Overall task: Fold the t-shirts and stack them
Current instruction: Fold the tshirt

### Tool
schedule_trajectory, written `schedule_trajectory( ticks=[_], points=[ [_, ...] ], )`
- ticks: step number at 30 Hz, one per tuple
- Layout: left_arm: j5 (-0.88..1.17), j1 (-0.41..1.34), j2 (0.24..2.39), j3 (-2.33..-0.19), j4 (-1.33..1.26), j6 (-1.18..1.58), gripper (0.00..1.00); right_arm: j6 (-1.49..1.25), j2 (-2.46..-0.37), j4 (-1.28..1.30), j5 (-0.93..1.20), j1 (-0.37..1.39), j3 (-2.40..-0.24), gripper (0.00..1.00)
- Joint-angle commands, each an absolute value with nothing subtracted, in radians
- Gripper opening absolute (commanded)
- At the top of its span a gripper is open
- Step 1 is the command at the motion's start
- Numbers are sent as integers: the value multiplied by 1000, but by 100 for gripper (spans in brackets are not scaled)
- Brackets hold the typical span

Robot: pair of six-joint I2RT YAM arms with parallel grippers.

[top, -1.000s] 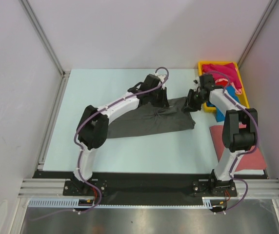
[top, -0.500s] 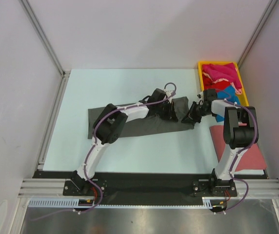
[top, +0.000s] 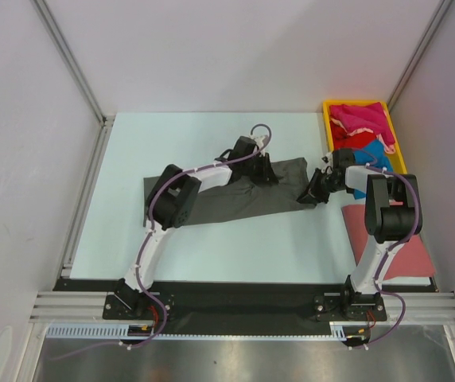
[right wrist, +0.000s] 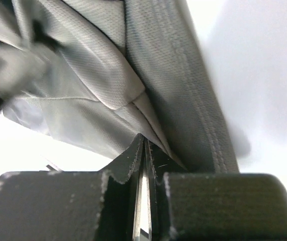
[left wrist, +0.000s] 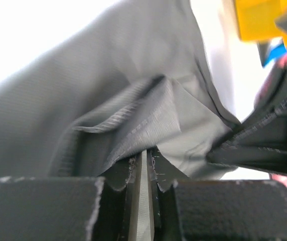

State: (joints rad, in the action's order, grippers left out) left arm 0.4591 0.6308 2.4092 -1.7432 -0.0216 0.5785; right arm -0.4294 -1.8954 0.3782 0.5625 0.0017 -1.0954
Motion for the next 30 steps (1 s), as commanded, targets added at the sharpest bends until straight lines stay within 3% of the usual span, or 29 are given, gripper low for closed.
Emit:
schedule_trajectory(
  ticks=[1,8,15,23,30],
  points=[
    [426,580,2439,-1796,-43,589,14,-408,-1893,390,535,-29,-1083,7],
    [471,561,2491,-1928,-8,603,16,-405,-1891,406,517,-46,-1071,7],
    [474,546,2416,-1922,81,569,16,-367,-1884,448,544,-55,-1110,7],
    [508,558,2177,-1783,133,552,33,-357,-1832,540,571,-3,-1276,10],
    [590,552,2167,-1654,55,610,31,-451,-1952,450,702,60,-1423,13]
  ],
)
